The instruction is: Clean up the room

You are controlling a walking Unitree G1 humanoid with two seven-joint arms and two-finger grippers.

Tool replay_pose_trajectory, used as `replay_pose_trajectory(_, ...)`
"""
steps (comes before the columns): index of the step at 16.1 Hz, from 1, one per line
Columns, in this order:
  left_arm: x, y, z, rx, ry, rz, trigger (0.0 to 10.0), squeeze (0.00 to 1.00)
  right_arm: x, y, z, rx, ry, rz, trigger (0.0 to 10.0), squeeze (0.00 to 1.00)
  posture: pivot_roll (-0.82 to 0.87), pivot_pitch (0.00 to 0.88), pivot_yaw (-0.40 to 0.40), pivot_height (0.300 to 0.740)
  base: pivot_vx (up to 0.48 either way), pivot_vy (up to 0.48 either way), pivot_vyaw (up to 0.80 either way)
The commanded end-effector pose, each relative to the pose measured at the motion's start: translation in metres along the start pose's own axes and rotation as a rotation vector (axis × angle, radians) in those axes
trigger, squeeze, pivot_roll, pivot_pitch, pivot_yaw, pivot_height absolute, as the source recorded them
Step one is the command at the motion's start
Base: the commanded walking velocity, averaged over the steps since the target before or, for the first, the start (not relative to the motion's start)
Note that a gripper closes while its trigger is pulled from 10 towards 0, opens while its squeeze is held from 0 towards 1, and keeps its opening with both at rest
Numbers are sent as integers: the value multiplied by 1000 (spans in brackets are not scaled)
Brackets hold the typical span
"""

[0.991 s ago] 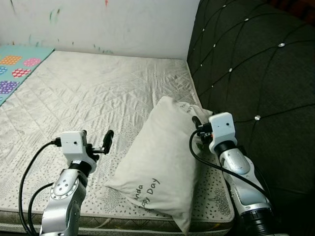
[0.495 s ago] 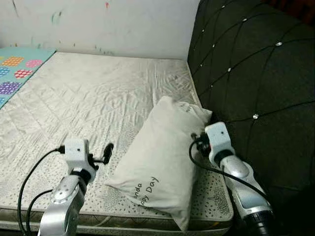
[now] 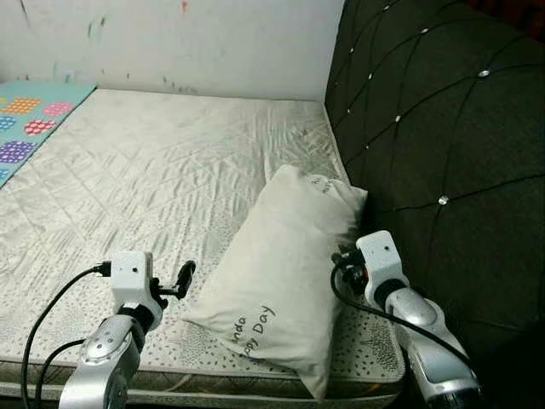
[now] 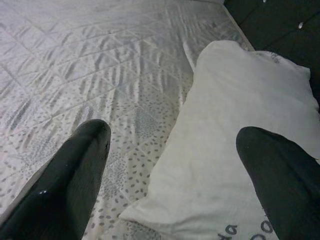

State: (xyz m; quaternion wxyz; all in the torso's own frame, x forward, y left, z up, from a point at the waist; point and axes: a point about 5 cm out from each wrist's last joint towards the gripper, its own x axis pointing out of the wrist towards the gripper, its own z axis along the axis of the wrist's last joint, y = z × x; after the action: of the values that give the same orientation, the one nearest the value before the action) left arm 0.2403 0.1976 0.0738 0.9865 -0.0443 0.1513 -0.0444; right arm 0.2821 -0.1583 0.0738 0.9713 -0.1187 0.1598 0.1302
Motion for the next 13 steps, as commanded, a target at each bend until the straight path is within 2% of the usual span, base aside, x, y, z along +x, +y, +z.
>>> replay_pose_trajectory(1, -4, -1, 1, 9, 7, -6, 10000, 0, -5, -2, 4, 6, -18, 2, 10000, 0, -141, 52, -38, 740, 0, 0, 0)
replay_pose_trajectory(4, -4, -3, 2, 9, 13, -12, 10000, 0, -8, 1, 3, -18, -21, 34, 10000, 0, -139, 60, -39, 740, 0, 0, 135)
replay_pose_trajectory(6, -5, -3, 2, 8, 15, -15, 10000, 0, -8, 4, 5, -54, -29, 47, 10000, 0, -139, 59, -41, 740, 0, 0, 800)
replay_pose_trajectory(9, -5, -4, 2, 7, 20, -18, 10000, 0, -7, 3, 6, -49, -34, 41, 10000, 0, -139, 53, -45, 740, 0, 0, 690)
replay_pose_trajectory(13, -2, -6, 2, 0, 25, -23, 10000, 0, -3, -4, 9, -33, -30, 1, 10000, 0, -141, 40, -48, 740, 0, 0, 0)
